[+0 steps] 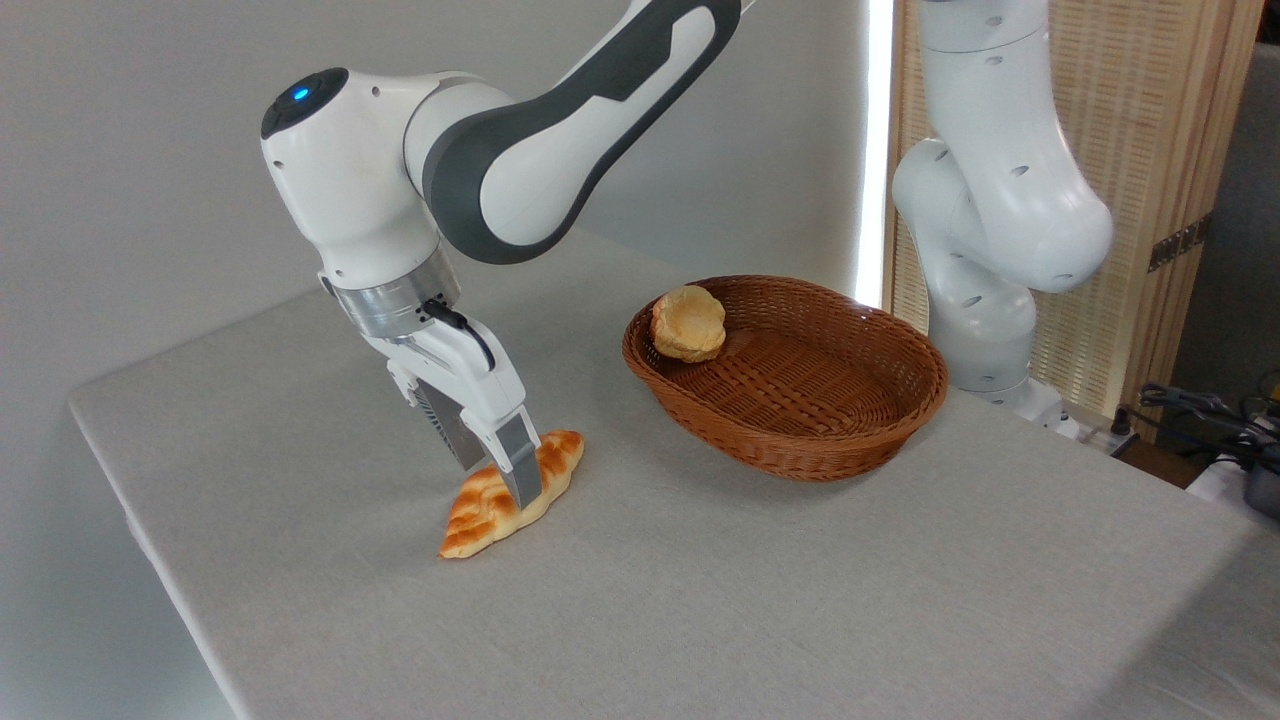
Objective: Put bread into the basket
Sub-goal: 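Lower the open gripper down onto the braided bread roll, then close the gripper around the middle of the braided roll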
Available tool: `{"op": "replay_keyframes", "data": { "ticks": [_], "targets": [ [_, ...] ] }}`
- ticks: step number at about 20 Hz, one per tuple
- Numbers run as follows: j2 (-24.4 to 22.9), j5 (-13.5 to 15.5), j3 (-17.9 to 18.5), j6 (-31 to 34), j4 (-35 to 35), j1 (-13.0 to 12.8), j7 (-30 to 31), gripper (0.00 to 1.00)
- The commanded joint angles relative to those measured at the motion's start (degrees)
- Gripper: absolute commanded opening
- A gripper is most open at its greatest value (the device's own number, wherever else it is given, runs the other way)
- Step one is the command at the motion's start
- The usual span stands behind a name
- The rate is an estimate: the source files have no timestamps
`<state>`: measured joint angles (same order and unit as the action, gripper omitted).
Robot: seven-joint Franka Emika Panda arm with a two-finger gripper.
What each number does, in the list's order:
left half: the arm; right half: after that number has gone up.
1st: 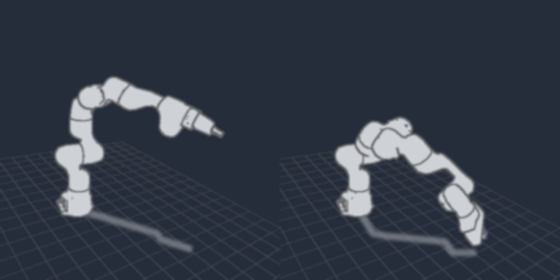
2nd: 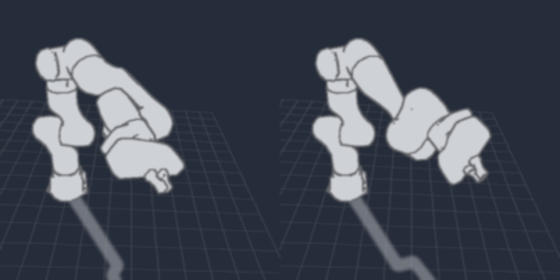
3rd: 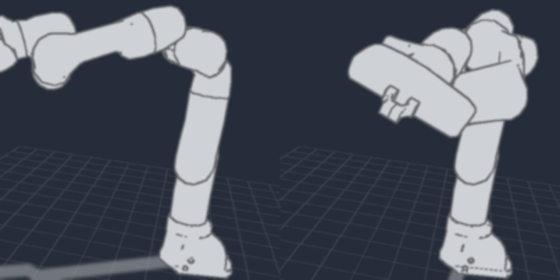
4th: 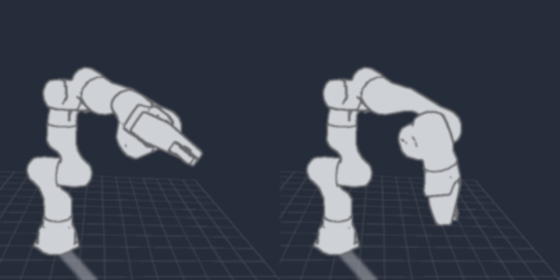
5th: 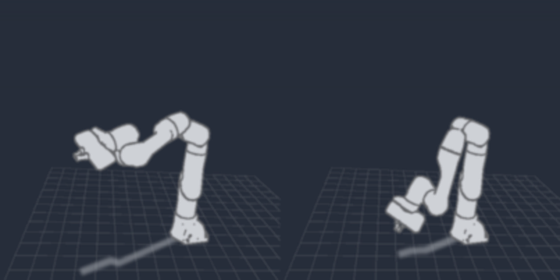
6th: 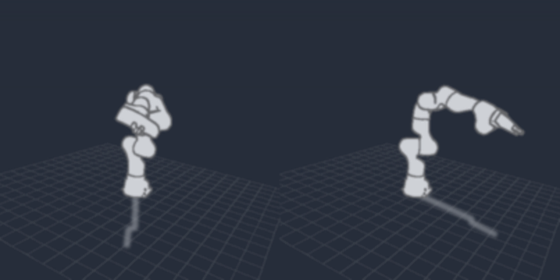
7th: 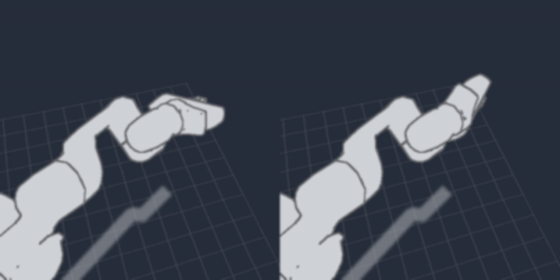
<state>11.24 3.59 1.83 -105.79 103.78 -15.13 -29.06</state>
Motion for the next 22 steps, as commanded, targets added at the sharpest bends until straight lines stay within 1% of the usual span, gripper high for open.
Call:
{"op": "replay_keyframes", "data": {
  "ticks": [1, 12, 13, 14, 15, 16, 17, 22],
  "targets": [
    [0.1, -0.96, 0.28, -0.73, 1.07, -0.25, -0.74, 1.0],
    [0.19, -0.96, 0.19, -0.82, 1.07, -0.33, -0.74, 0.99],
    [0.19, -0.96, 0.19, -0.82, 1.07, -0.33, -0.74, 0.94],
    [0.19, -0.96, 0.19, -0.82, 1.07, -0.33, -0.74, 0.84],
    [0.19, -0.96, 0.19, -0.82, 1.07, -0.33, -0.74, 0.67],
    [0.19, -0.96, 0.19, -0.82, 1.07, -0.33, -0.74, 0.57],
    [0.28, -0.96, 0.19, -0.82, 1.16, -0.33, -0.82, 0.51],
    [0.28, -0.96, 0.19, -0.82, 1.25, -0.33, -1.26, 0.51]
  ]
}}
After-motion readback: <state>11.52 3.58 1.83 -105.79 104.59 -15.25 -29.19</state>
